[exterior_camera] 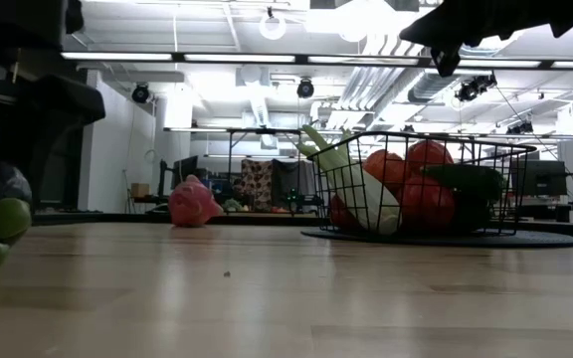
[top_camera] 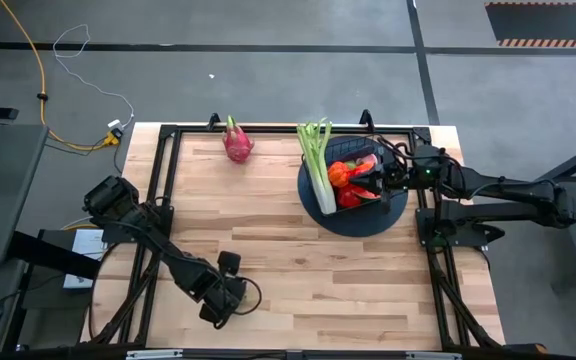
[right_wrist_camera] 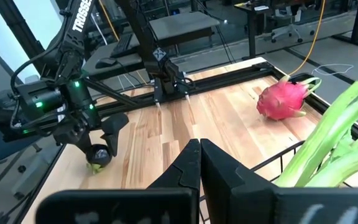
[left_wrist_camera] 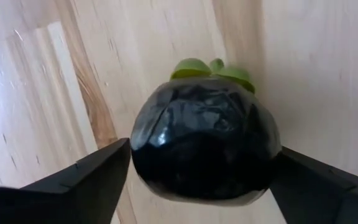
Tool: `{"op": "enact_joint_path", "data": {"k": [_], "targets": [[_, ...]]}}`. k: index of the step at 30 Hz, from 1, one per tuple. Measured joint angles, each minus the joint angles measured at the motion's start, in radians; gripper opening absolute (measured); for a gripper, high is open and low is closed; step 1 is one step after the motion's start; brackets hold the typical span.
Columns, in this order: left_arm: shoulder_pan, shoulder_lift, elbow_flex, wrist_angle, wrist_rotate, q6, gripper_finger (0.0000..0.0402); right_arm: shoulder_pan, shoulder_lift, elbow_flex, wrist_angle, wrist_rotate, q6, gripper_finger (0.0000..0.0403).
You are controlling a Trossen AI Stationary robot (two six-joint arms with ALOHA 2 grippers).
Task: Build produce basket
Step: Put the mangosteen into the wire basket
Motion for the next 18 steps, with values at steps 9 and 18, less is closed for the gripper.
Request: {"op": "enact_joint_path", "data": {"k": [9,18], "targets": [[0.021,-0.002,0.000,0.012,0.001,0.000,0.0265,0.000,0.000,0.000,-0.021,0.000,0.000,0.0000],[0.127,-0.239,0.011,-0.143,-0.017,0.043,0.0260,0.000,0.001,0.000,0.015,0.001,0.022,0.0000]]}}
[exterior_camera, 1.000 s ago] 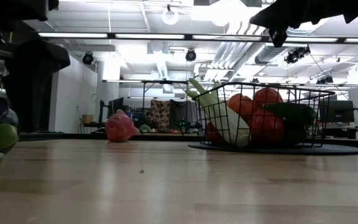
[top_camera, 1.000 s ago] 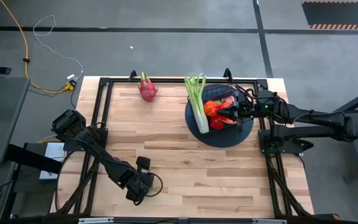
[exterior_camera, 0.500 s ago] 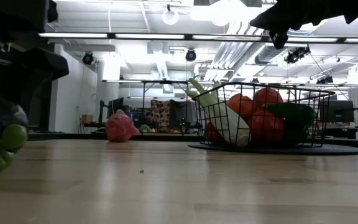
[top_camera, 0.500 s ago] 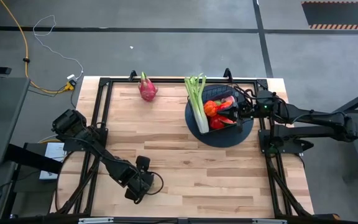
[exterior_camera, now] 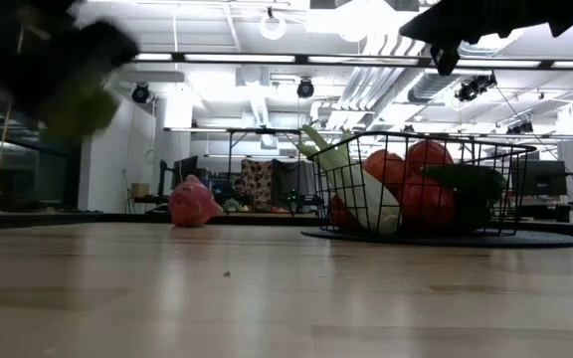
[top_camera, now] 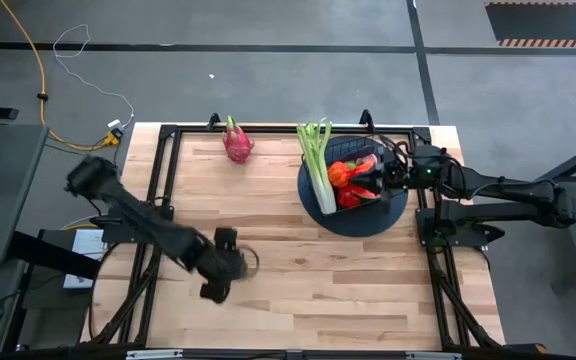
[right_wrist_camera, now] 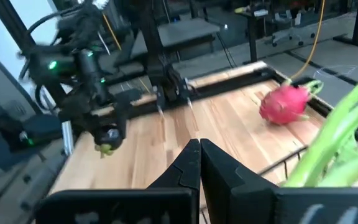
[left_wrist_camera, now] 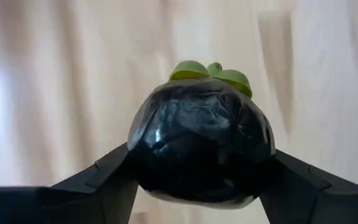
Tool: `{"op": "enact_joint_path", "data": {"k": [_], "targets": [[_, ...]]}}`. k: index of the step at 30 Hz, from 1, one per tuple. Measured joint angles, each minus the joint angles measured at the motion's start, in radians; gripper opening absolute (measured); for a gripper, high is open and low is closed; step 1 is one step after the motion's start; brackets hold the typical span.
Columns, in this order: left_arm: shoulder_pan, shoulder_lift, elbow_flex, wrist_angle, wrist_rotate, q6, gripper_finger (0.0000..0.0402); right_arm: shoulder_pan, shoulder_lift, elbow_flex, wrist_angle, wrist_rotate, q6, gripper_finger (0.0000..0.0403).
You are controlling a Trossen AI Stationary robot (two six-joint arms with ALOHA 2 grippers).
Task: Build produce basket
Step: Put the mangosteen into the wire basket
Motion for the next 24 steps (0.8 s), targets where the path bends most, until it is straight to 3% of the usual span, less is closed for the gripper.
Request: {"op": "enact_joint_path", "data": {"k": [7,10,13,18,24], "targets": [[0.173,-0.347,0.000,0.051,-0.230,0.144,0.0260,0.000,0.000,0.000,0.103,0.000,0.066,0.0000],[0.265,-0.490,-0.031,0.172,-0.280,0.254,0.0260,0.000,0.000,0.000,0.119,0.026,0.069,0.0000],[0.374,-0.620,-0.106,0.347,-0.240,0.343,0.0260,0.000,0.000,0.000,0.129,0.088,0.093,0.0000],[0.546,-0.778,-0.286,0.650,-0.075,0.364,0.0260,0.000,0.000,0.000,0.134,0.196,0.171,0.0000],[0.634,-0.784,-0.438,0.851,0.064,0.214,0.0261,0.000,0.000,0.000,0.138,0.215,0.198,0.0000]]}}
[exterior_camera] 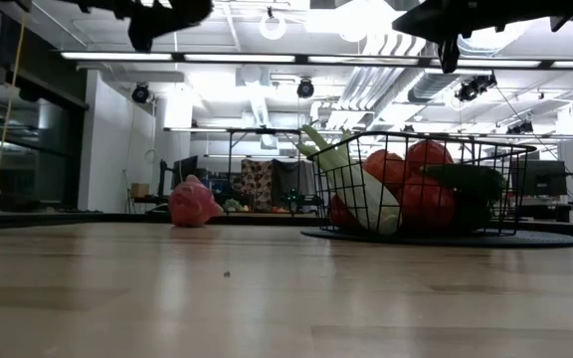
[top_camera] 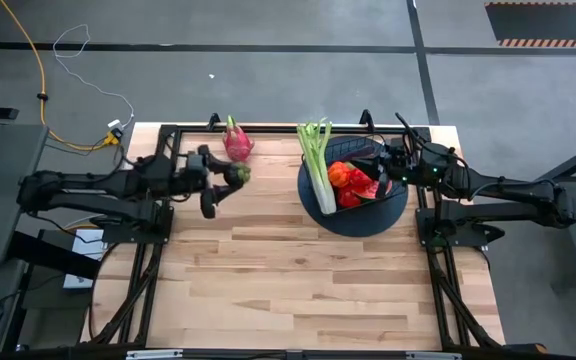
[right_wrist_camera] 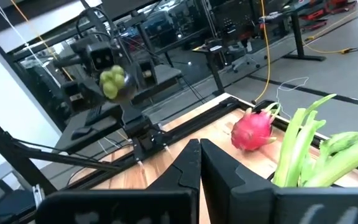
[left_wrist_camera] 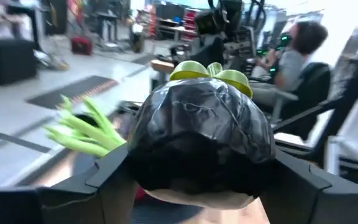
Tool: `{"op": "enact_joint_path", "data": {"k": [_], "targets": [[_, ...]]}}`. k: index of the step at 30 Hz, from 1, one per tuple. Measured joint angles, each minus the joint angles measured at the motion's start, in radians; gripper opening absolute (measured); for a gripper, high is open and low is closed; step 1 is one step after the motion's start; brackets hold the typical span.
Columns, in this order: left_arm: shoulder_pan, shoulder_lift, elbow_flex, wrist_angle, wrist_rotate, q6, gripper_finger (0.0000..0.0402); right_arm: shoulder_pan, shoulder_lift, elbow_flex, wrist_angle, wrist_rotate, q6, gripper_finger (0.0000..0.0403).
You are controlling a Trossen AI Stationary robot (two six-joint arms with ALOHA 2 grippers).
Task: Build produce basket
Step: Put the mangosteen into the wire basket
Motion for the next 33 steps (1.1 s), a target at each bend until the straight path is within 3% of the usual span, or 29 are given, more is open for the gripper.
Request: {"op": "enact_joint_path", "data": {"k": [4,9,13,17,26,33], "targets": [[-0.004,0.073,-0.027,0.050,0.051,-0.058,0.0262,0.000,0.000,0.000,0.000,-0.025,0.012,0.0000],[-0.022,0.208,0.000,0.059,0.012,-0.075,0.0262,0.000,0.000,0.000,-0.010,-0.119,0.062,0.0001],[-0.029,0.324,0.050,0.110,0.000,-0.075,0.0262,0.000,0.019,0.000,-0.005,-0.132,0.062,0.0020],[-0.029,0.412,0.118,0.105,0.015,-0.075,0.0262,0.000,0.059,0.003,0.027,-0.131,0.076,0.0085],[-0.026,0.483,0.185,0.098,0.056,-0.025,0.0262,0.018,0.215,0.130,-0.014,-0.211,-0.041,0.0298],[-0.026,0.483,0.186,0.098,0.058,-0.022,0.0262,0.085,0.345,0.282,-0.176,-0.212,-0.256,0.0371]]}}
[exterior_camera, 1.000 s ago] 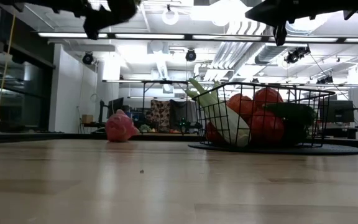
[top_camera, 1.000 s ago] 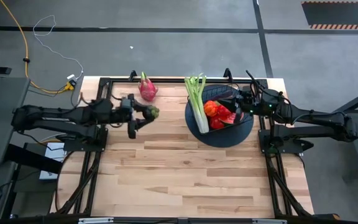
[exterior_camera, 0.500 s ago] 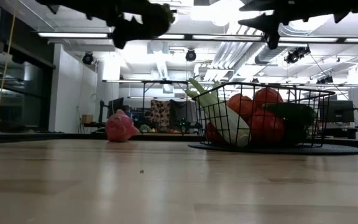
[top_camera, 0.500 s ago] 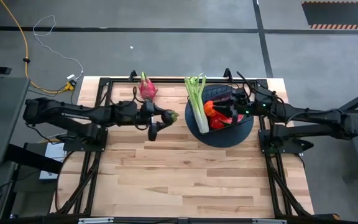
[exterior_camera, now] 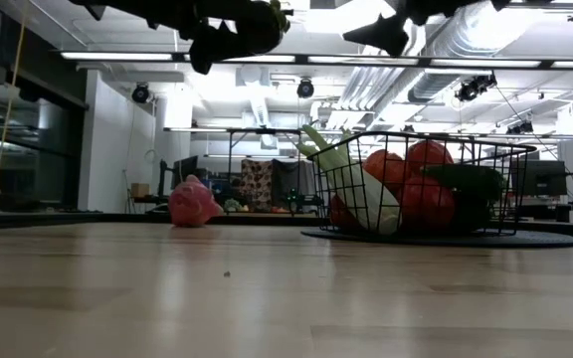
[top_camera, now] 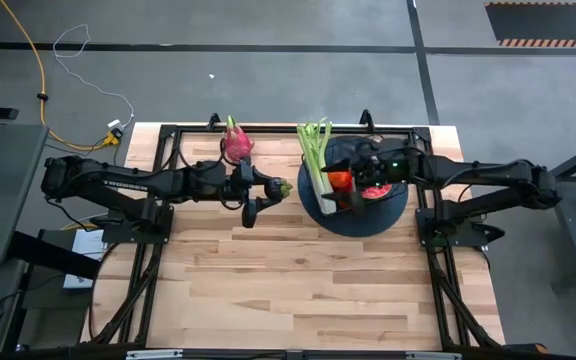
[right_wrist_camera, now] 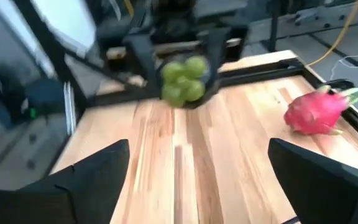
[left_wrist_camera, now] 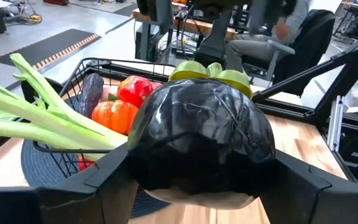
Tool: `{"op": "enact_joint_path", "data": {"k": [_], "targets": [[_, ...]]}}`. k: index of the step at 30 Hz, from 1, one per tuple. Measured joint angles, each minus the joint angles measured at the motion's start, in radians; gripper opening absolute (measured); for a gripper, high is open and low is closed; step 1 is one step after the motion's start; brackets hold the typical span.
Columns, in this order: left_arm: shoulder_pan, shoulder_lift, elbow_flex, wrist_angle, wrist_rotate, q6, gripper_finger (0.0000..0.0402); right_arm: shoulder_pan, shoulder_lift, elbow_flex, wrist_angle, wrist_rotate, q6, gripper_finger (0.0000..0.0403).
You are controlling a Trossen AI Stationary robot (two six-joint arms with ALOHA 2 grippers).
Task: Build produce basket
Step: Put the mangosteen into the wire basket
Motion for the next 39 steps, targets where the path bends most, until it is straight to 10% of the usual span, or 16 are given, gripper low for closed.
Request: {"op": "enact_joint_path", "data": {"k": [10,21,39], "targets": [[-0.014,0.000,0.000,0.011,0.045,-0.039,0.0262,0.070,0.168,0.172,-0.090,0.096,-0.160,0.0381],[0.034,0.000,0.001,0.011,0.161,-0.553,0.0262,0.184,0.304,0.308,-0.150,0.281,-0.698,0.0381],[0.039,0.000,0.001,0.118,0.292,-0.605,0.0262,0.228,0.419,0.387,-0.026,0.367,-0.744,0.0381]]}}
